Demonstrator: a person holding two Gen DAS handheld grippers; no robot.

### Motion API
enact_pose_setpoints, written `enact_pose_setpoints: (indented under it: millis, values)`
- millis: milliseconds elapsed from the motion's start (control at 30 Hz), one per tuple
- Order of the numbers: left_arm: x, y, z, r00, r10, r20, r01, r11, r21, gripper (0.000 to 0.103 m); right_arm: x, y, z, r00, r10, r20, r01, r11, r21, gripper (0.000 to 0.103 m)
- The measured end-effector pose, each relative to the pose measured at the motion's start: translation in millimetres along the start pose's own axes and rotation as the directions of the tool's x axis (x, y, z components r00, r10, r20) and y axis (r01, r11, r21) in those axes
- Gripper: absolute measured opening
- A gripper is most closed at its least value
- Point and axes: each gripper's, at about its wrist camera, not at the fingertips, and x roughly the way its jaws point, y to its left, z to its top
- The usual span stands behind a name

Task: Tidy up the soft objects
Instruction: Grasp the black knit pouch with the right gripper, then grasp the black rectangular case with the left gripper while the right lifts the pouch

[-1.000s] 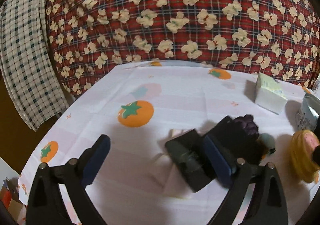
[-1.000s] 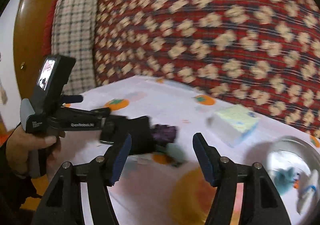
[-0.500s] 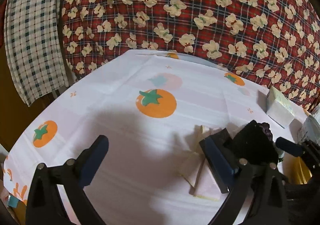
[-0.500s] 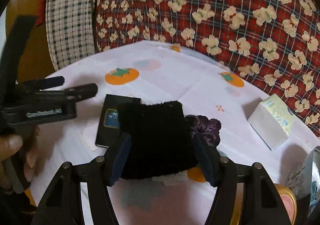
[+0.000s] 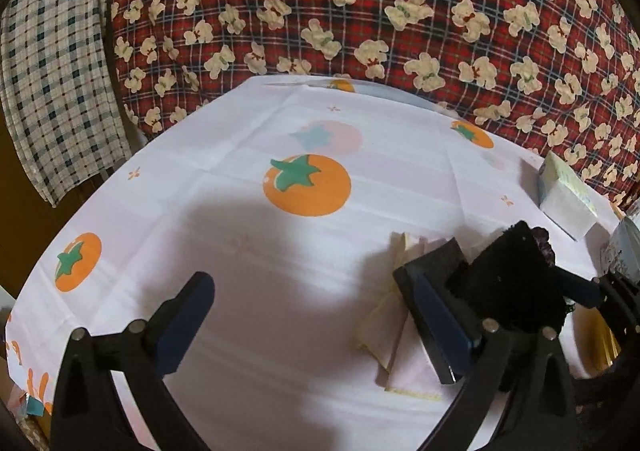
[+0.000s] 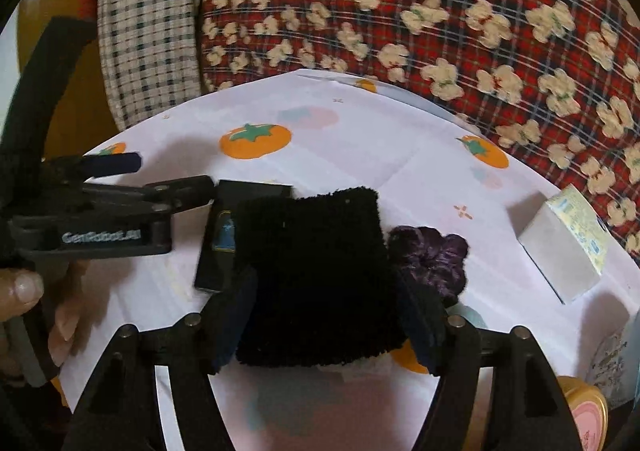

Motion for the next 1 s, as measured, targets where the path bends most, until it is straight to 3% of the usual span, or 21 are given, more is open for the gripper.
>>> enact_pose_setpoints:
  millis: [167,267,433,600,700,1000]
  values:
    - [-0.4,0.1,0.1,1.0,-0.002,0.002,0.002,1.0,-0.003,0.102,-4.2,17.1,-0.1,1.0,-0.015,0.023,0.017,0.996,-0.088,0.031]
    - [-2.0,1.2,0.5,1.0,-0.008,0.009,0.008,1.0,-0.012,0.102,-7.2,23.5,-0.8,0.998,-0.043,0.042,0.048,0.992,-0.121,0.021]
    - [-6.3,3.8,0.3,0.999,-0.021,0.031,0.022,0.999,-0.025,0.102,-19.6,12.3,-1.0,0.994,-0.044,0.101,0.052,0.996,-0.072,0.02]
    - [-14.3,3.0,-0.8,0.997,-0.005,0.076,0.007,1.0,-0.021,0.102,-35.0,-6.0,-2.1,0.979,-0.119,0.168,0.113,0.993,0.047,0.02]
    - [-16.7,-2.1,-1.3,0.996,0.002,0.087,-0.002,1.0,-0.005,0.096,-41.3,-16.4,-3.0,0.969,-0.159,0.189,0.138,0.983,0.118,0.02]
    - [-19.9,-55.4,-11.7,0.998,-0.039,0.043,0.033,0.991,0.128,0.085,-51.1,-28.3,-5.3,0.949,-0.226,0.221,0.181,0.961,0.208,0.02]
